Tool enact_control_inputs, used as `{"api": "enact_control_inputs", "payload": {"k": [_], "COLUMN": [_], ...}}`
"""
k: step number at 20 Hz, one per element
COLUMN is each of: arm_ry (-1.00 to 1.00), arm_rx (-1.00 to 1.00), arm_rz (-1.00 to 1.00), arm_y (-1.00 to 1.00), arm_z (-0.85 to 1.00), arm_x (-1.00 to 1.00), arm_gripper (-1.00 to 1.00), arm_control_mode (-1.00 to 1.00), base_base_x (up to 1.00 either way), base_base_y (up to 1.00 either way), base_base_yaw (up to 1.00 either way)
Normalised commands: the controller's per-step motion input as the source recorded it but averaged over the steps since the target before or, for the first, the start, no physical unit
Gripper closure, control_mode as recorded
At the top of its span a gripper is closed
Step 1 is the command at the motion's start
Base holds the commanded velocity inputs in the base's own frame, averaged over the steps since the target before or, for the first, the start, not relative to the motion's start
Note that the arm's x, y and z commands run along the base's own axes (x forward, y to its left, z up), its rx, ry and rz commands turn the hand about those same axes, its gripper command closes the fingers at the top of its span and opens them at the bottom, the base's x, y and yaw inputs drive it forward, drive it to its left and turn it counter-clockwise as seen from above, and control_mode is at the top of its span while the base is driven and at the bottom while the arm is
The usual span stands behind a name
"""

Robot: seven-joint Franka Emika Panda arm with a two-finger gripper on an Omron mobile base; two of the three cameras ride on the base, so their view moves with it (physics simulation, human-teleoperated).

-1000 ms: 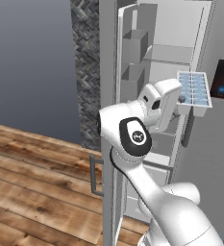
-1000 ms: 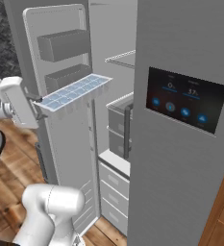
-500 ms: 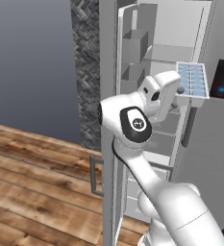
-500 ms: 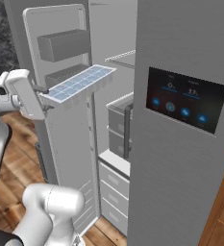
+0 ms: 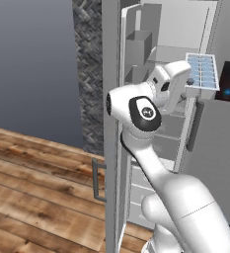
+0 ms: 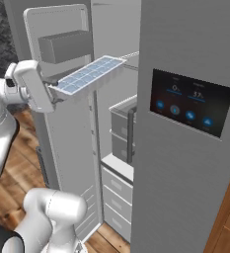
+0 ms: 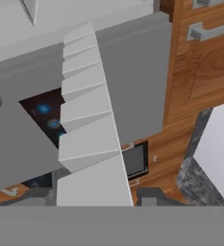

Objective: The ice cube tray has been filled with water. Take the tray and place it in the freezer to make ice. Close the freezer door after placing the tray.

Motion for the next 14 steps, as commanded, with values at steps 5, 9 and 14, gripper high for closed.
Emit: {"api": "enact_control_inputs", "payload": {"k": [5,9,14], "arm_ry": [0.02,0.13,0.15], "arm_rx": [0.0,0.0,0.0], "arm_rz": [0.01,0.06,0.09], "arm_y": [-0.1,-0.02,0.0], "arm_z": [0.17,0.04,0.0], "arm_x": [0.3,0.45,0.49], "arm_gripper": [1.0,1.0,1.0], "arm_control_mode": [-1.0,-1.0,-1.0], "base_base_x": [0.0,0.0,0.0], "base_base_y": [0.0,0.0,0.0], "base_base_yaw": [0.0,0.0,0.0]}}
